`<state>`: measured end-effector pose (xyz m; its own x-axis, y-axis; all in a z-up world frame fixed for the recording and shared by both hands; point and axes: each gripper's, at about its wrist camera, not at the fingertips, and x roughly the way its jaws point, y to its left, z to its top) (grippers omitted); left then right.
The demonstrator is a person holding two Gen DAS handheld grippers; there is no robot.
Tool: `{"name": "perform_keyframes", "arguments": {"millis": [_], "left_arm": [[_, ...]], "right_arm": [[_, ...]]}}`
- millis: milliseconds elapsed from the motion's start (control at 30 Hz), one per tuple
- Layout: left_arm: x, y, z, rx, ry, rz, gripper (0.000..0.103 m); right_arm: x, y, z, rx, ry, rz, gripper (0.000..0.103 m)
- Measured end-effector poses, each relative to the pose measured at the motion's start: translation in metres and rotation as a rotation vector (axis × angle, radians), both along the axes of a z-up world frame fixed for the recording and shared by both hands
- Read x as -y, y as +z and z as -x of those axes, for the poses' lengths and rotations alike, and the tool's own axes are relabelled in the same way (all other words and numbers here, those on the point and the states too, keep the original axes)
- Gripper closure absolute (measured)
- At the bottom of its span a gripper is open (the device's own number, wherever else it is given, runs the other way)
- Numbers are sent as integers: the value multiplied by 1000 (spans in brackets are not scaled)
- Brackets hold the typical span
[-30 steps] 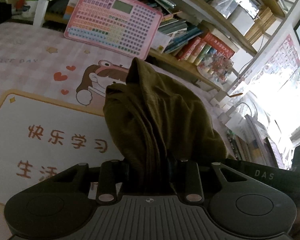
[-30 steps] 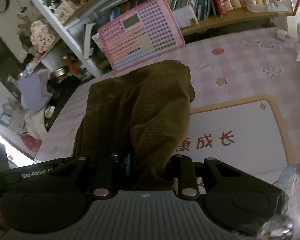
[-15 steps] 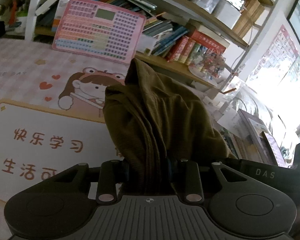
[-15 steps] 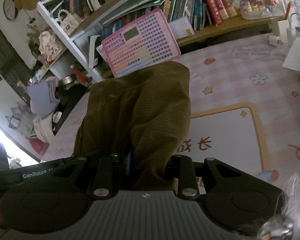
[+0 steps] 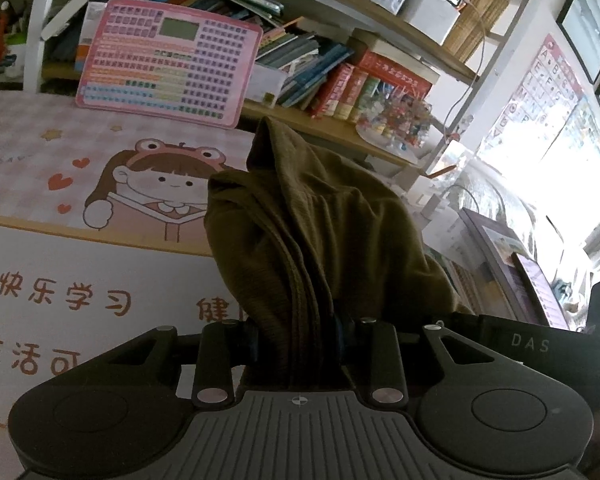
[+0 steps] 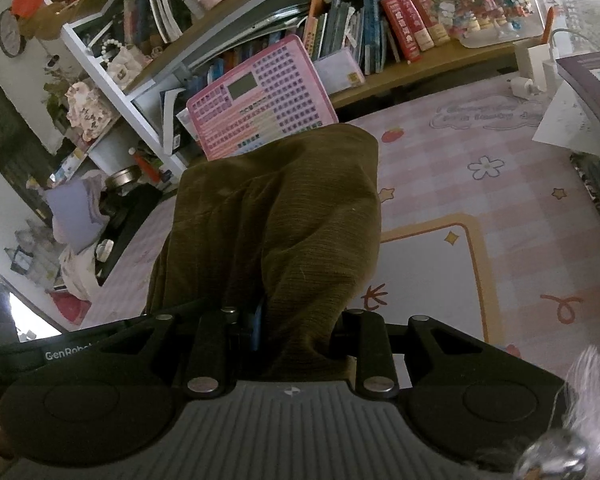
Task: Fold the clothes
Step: 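Lower the folded garment onto the mat with both grippers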
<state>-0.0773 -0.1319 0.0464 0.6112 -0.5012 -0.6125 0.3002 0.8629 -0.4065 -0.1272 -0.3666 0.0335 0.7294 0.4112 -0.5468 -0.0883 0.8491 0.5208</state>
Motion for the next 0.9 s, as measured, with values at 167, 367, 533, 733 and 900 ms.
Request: {"name": "perform_keyframes", "arguments": {"millis": [167, 367, 533, 733, 900], "left_arm": [[-15, -4, -10, -7, -4, 9, 72], [-44, -9, -37, -14, -20, 23, 72], [-72, -12, -61, -22, -47, 23, 72], [-108, -19, -85, -40, -75, 28, 73], [-140, -23, -112, -61, -75, 57, 73]], "right_arm": [[-12, 0, -10, -12, -2, 9, 78], [-40, 0, -31, -18, -17, 22, 78], [-71, 1, -49, -20, -37, 40, 78], [-108, -4, -70, -40, -65, 47, 78], [-141, -4, -94, -47, -64, 80, 78]]}}
